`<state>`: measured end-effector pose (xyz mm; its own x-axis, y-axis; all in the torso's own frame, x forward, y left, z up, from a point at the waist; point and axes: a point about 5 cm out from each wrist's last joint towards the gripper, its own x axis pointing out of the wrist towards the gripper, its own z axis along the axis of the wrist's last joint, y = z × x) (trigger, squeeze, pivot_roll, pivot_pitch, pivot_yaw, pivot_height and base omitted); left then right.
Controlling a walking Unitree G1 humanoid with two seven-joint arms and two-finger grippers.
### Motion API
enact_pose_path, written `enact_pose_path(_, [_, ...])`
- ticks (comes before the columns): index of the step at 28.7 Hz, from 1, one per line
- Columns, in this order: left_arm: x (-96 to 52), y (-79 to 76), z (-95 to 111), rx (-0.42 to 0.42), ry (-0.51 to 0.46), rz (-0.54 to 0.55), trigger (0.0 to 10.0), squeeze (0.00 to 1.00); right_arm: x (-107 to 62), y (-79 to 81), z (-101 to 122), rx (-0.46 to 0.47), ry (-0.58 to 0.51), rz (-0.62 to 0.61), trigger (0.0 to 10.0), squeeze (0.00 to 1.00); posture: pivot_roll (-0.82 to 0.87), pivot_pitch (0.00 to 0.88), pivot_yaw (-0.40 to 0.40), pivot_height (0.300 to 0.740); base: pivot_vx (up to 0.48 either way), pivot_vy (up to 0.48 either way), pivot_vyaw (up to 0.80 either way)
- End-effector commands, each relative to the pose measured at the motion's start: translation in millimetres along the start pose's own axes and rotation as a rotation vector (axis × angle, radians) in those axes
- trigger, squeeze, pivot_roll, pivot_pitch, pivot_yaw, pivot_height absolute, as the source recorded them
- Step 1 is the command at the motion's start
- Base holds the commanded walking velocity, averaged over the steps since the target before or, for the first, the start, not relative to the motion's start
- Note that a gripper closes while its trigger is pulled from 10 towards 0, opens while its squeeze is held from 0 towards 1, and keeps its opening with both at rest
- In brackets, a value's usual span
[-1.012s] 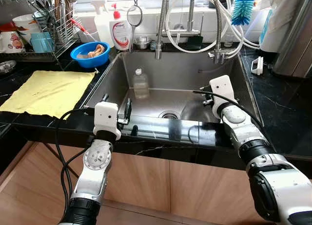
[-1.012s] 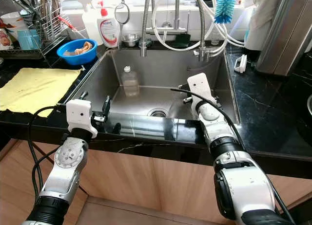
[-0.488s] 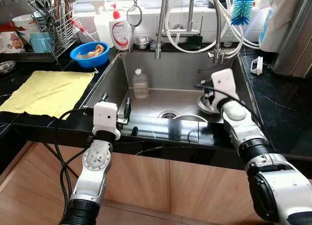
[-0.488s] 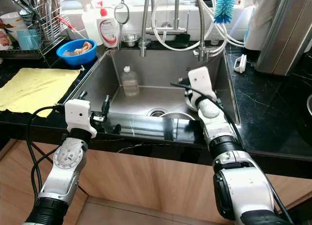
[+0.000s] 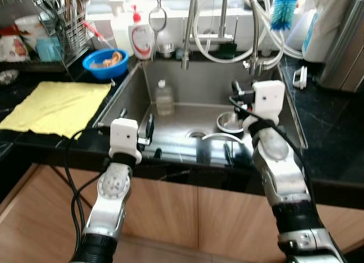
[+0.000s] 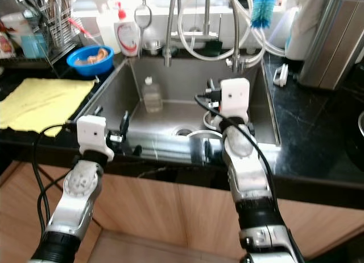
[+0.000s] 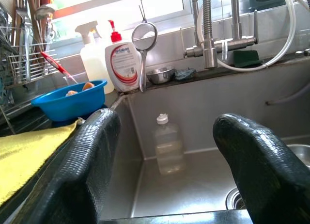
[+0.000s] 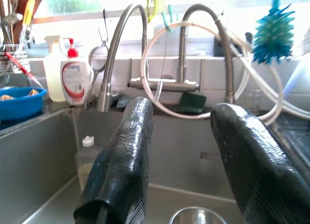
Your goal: Kitchen organization
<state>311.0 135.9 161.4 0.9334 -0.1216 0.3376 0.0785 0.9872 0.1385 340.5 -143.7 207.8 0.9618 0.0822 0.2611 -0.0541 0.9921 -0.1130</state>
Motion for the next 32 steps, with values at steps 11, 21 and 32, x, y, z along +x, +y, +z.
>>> enact_pose_path(11, [-15.7,22.1,3,0.018,0.002,0.046,10.0,0.0,-55.1,-20.9,7,-0.103,-0.026,0.062,10.0,0.0,-0.16,0.0,0.073,0.74,0.0,0.0,0.0])
enact_pose_path(21, [-24.3,41.3,-3,0.031,0.027,0.122,10.0,0.0,-64.5,-7.9,-7,-0.069,0.039,0.038,10.0,0.0,-0.16,0.0,0.063,0.74,0.0,0.0,0.0])
enact_pose_path(32, [-33.2,34.4,-13,0.003,0.069,0.145,10.0,0.0,-64.8,-11.5,-7,-0.042,0.045,-0.006,10.0,0.0,-0.2,0.0,0.052,0.74,0.0,0.0,0.0])
